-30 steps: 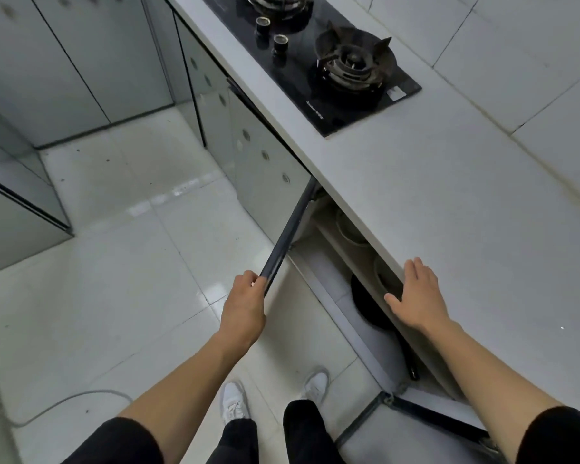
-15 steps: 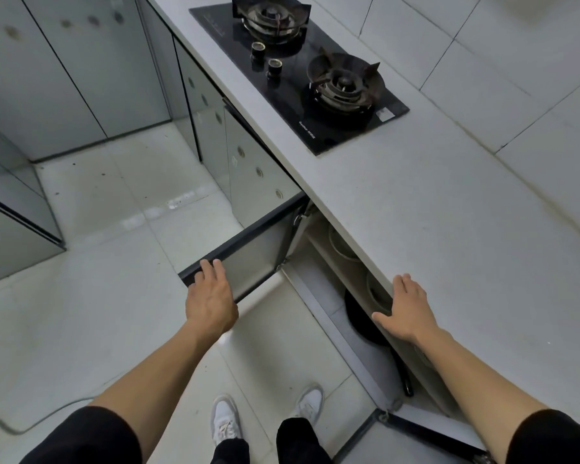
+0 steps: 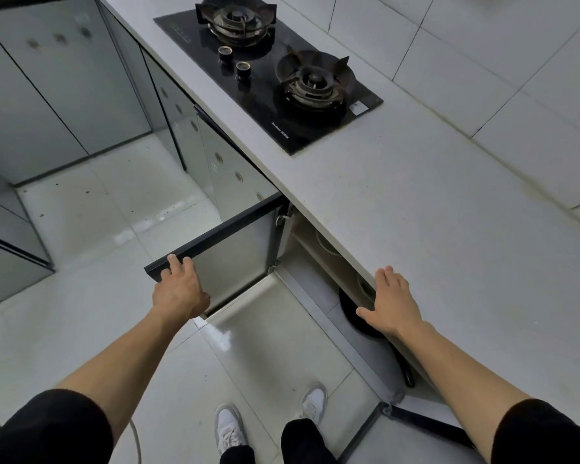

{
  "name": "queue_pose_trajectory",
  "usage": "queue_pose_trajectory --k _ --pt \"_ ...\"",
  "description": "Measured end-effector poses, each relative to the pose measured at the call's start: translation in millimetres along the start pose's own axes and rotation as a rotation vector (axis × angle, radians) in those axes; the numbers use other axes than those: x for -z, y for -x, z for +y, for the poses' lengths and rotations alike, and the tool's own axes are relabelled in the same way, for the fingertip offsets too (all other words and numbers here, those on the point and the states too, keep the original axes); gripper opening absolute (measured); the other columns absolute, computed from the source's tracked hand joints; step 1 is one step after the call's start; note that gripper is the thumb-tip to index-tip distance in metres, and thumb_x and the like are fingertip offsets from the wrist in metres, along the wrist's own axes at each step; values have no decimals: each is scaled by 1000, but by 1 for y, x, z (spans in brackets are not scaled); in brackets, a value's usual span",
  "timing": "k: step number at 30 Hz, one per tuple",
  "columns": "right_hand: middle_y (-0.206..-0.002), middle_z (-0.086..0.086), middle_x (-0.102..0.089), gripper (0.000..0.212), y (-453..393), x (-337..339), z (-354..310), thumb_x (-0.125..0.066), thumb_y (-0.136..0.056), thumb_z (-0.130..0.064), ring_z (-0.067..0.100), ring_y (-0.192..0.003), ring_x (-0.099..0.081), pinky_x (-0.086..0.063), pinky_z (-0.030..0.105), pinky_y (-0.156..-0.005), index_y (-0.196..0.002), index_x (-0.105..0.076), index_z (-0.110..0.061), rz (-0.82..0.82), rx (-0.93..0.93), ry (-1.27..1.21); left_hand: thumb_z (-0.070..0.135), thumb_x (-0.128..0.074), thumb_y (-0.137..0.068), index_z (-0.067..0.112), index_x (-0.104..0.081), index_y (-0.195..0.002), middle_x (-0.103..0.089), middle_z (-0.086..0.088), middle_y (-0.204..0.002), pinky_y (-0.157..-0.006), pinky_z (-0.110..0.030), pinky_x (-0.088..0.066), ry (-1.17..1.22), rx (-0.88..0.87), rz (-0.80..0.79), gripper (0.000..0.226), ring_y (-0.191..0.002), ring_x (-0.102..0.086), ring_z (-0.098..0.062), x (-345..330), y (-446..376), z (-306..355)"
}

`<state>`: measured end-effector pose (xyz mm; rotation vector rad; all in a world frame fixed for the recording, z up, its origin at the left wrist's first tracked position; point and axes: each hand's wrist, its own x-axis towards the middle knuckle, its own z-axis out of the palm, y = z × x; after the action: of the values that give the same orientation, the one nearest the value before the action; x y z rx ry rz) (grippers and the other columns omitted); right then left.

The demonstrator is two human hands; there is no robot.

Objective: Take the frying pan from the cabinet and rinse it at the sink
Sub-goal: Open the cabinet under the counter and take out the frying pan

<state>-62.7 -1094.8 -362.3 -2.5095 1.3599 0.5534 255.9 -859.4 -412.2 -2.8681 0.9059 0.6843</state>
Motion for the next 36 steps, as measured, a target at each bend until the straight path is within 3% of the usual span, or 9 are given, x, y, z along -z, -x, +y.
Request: queue_pose_trajectory --k 7,18,24,30,36 --pt "-161 10 0 101 -6 5 -15 -63 -83 -53 31 -147 -5 -24 39 -115 -152 -4 -10 -34 45 0 39 -70 -83 10 -29 -137 -8 -16 -157 -90 -46 -49 -21 48 -16 74 -128 -36 -39 -2 -2 -22" --pt "-161 11 1 100 -3 4 1 -59 -83 -56 32 -145 -10 -32 41 -111 -152 -2 -12 -10 131 96 36 -62 -88 10 -41 -129 -31 -13 -145 -95 -47 -45 33 48 -86 53 -130 -35 -36 1 26 18" --pt "-162 6 -4 78 17 -7 10 -50 -93 -47 27 -147 -6 -20 42 -116 -154 -11 -19 40 60 -146 41 -62 -89 12 -39 -140 -26 -14 -154 -108 -47 -39 -7 -94 -125 63 -136 -34 -36 -5 26 53" --pt "-160 6 -15 67 67 -33 14 -50 -95 -42 26 -145 -14 -23 41 -115 -151 -21 -18 96 -96 -245 41 -60 -90 13 -39 -140 -34 -12 -149 -107 -44 -38 -74 -357 -151 61 -134 -35 -33 -5 13 88" --pt "-160 7 -15 63 127 -65 -12 -52 -94 -41 27 -144 -16 -25 42 -115 -150 -29 -22 60 -309 -340 41 -59 -89 15 -43 -137 -42 -9 -144 -102 -44 -45 -183 -604 -167 57 -129 -41 -32 -13 16 102"
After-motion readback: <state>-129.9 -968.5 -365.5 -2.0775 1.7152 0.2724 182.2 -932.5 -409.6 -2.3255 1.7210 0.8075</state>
